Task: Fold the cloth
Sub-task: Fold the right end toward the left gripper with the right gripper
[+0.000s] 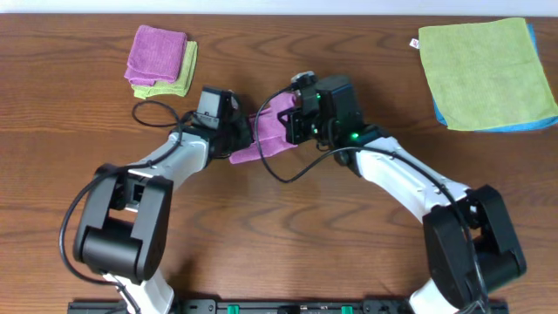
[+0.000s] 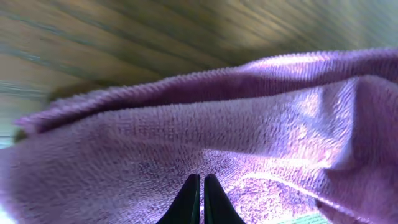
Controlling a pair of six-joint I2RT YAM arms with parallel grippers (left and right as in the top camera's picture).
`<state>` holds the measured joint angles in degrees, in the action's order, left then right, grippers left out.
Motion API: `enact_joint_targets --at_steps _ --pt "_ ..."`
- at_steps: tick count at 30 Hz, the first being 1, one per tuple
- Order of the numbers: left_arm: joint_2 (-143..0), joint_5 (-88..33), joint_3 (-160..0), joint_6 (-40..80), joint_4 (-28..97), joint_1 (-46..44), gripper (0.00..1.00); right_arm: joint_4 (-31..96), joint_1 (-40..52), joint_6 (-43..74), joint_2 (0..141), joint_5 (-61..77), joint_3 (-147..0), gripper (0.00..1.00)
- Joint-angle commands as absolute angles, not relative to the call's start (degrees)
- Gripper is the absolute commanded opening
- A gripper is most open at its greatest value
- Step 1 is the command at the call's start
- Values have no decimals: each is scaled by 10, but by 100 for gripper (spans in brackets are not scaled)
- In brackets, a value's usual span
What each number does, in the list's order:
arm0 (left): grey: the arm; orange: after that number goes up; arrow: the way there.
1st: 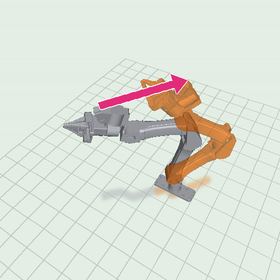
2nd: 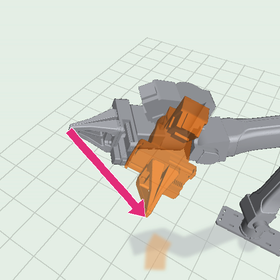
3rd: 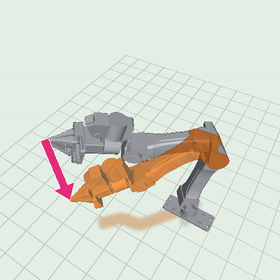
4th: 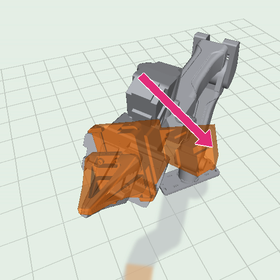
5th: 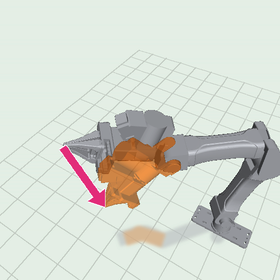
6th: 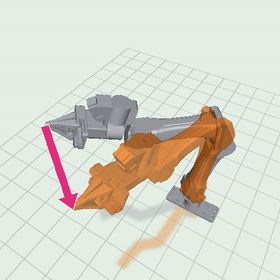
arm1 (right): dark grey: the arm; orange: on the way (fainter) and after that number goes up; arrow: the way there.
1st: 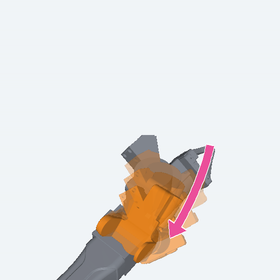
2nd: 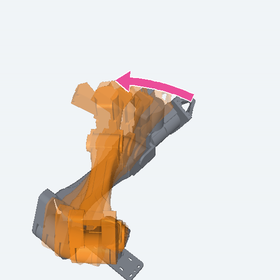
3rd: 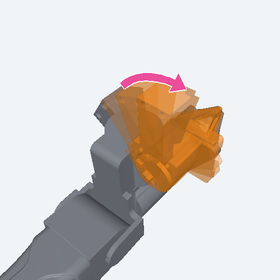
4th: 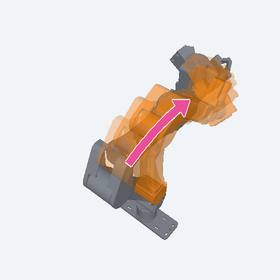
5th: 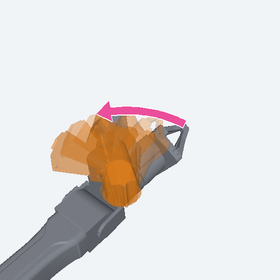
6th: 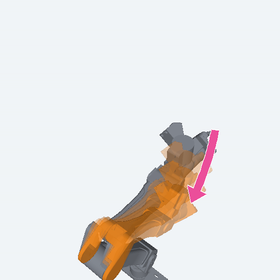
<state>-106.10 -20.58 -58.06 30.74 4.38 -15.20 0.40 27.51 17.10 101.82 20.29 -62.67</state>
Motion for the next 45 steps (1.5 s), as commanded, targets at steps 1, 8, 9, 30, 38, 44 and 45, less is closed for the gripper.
enact_joint_targets --at_steps 1,8,9,30,38,44,45 --pt "-1020 -198 -594 278 56 -128 6 6 290 148 1023 192 -640 1" --pt "-957 -167 -594 236 120 -85 6 6 310 140 1023 169 -640 1" --pt "-952 -160 -594 229 136 -83 6 7 312 138 1023 167 -640 1" --pt "-1042 -161 -592 273 204 -83 6 6 347 126 1023 157 -640 1" --pt "-1072 -162 -593 280 172 -83 6 6 358 126 1036 144 -641 1" --pt "-1072 -163 -593 286 168 -83 6 -3 369 132 1066 150 -648 1" --pt "-1072 -164 -593 286 167 -83 6 -4 372 132 1072 150 -652 1"
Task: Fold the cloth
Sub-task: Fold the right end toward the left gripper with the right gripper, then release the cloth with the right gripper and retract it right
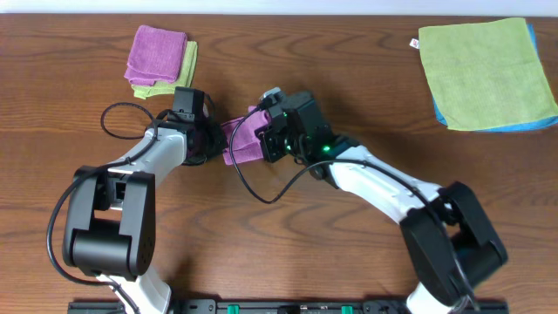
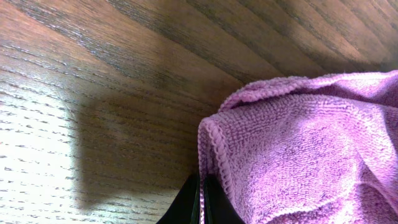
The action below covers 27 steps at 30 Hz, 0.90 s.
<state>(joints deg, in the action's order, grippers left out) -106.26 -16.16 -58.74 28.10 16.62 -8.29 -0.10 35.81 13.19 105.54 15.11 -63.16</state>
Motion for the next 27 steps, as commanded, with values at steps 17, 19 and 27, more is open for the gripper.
enact_joint_targets --at_steps 17,19,27 --pt "-1044 -176 -593 284 167 -70 6 29 409 115 1138 148 -743 55" --pt "-1026 -174 -593 280 169 -60 6 30 410 115 1138 149 -743 56" --pt "-956 -174 -593 251 194 -16 6 37 409 117 1136 161 -767 64"
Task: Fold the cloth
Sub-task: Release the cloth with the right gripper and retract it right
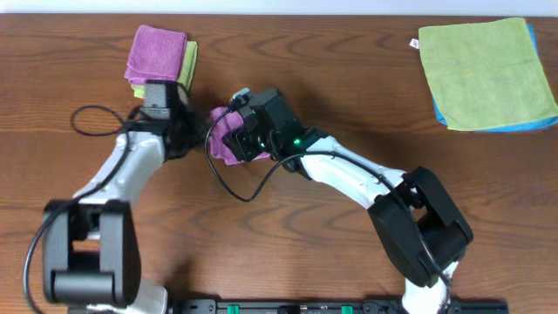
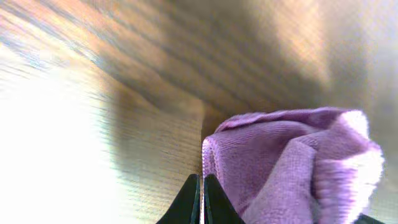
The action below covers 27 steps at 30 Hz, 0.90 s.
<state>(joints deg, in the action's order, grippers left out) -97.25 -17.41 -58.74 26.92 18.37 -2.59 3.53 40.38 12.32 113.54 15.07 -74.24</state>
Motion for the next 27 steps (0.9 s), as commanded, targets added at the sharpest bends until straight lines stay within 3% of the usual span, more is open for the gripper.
enact_joint_targets --at_steps 1,8,10,13,15,19,21,27 --pt "-950 -174 -593 246 197 -11 6 37 407 117 1133 160 -771 69" --pt "-929 -174 -593 241 208 -1 7 49 382 117 1098 143 -781 89" --pt "-928 -177 -593 242 209 -1 10 63 370 117 1086 143 -781 99" --pt "-924 -192 -593 242 214 -1 21 98 349 117 1060 143 -781 99" --pt "-920 -205 -593 242 218 -1 34 135 331 117 1034 144 -781 99" --pt "-907 -228 -593 248 239 1 80 239 285 92 972 172 -781 99" --pt "-900 -231 -593 261 254 1 97 300 256 60 938 207 -781 99" --pt "-891 -272 -593 306 284 1 95 474 152 -46 830 241 -760 99"
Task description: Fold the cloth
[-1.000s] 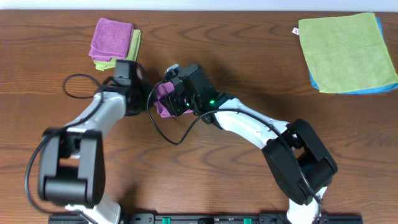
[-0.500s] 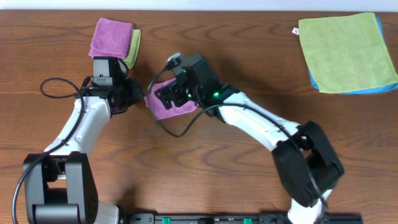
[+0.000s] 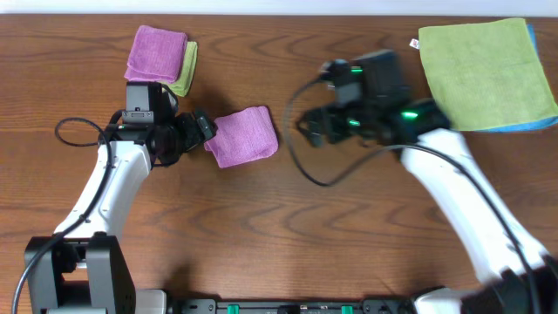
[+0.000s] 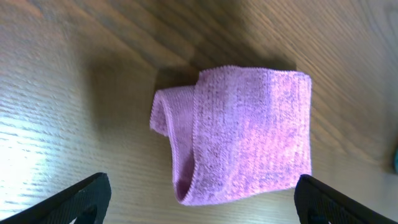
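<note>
The purple cloth [image 3: 244, 137] lies folded into a small rectangle on the wooden table [image 3: 288, 235]. In the left wrist view the cloth [image 4: 242, 140] shows a looped fold on its left side. My left gripper [image 3: 197, 133] sits just left of the cloth, open, its black fingertips [image 4: 84, 199] spread wide on either side of the cloth's near edge and holding nothing. My right gripper [image 3: 310, 125] is motion-blurred, well right of the cloth; its fingers look spread and empty.
A folded purple cloth on a green one [image 3: 159, 59] lies at the far left, just behind my left arm. A large green cloth over a blue one [image 3: 485, 74] lies flat at the far right. A black cable [image 3: 301, 166] loops beneath the right arm.
Both grippers have let go of the purple cloth, which now lies flat and folded on the table. My left gripper stands open. The right arm has moved far to the right.
Both grippers held the purple cloth bunched between them at mid table. At each later moment the pair and the cloth stood further left, the cloth more tightly folded. Now it lies released near the folded stack, with the right arm moved away.
</note>
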Controlling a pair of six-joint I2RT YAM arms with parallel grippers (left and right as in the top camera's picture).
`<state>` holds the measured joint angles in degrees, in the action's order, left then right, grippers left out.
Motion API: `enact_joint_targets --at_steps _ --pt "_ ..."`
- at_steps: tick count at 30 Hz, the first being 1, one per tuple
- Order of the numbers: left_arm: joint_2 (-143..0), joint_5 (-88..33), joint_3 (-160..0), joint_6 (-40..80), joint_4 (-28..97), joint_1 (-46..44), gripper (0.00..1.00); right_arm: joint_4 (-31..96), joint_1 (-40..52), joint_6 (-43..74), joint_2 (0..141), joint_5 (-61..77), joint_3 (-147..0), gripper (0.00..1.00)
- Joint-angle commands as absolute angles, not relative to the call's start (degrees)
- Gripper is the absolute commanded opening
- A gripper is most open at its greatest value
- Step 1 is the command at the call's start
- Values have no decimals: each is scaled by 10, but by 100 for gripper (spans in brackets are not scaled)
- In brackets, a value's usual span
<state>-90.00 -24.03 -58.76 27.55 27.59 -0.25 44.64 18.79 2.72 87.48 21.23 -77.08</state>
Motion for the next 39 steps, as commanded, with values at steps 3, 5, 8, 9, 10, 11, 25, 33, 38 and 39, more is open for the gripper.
enact_joint_targets --at_steps 3,5,8,9,10,11,25,33,38,39 --pt "-891 -293 -593 323 285 1 95 517 88 -81 761 250 -719 99" --pt "-891 -301 -593 336 286 1 96 520 47 -96 709 265 -679 99" --pt "-891 -322 -593 350 287 0 95 519 -45 -117 591 302 -585 99" --pt "-891 -332 -593 350 287 0 95 521 -74 -119 555 312 -554 99" --pt "-891 -333 -593 354 289 0 95 522 -93 -121 528 322 -530 99" --pt "-891 -335 -593 361 292 0 95 522 -115 -121 495 334 -502 99" --pt "-891 -356 -574 387 297 -1 95 533 -183 -78 291 379 -340 99" --pt "-891 -361 -496 394 251 -1 95 534 -183 -77 291 378 -340 99" --pt "-891 -372 -437 422 180 -1 95 534 -183 -77 291 378 -340 99" --pt "-891 -372 -429 430 168 -1 96 534 -183 -78 291 378 -340 99"
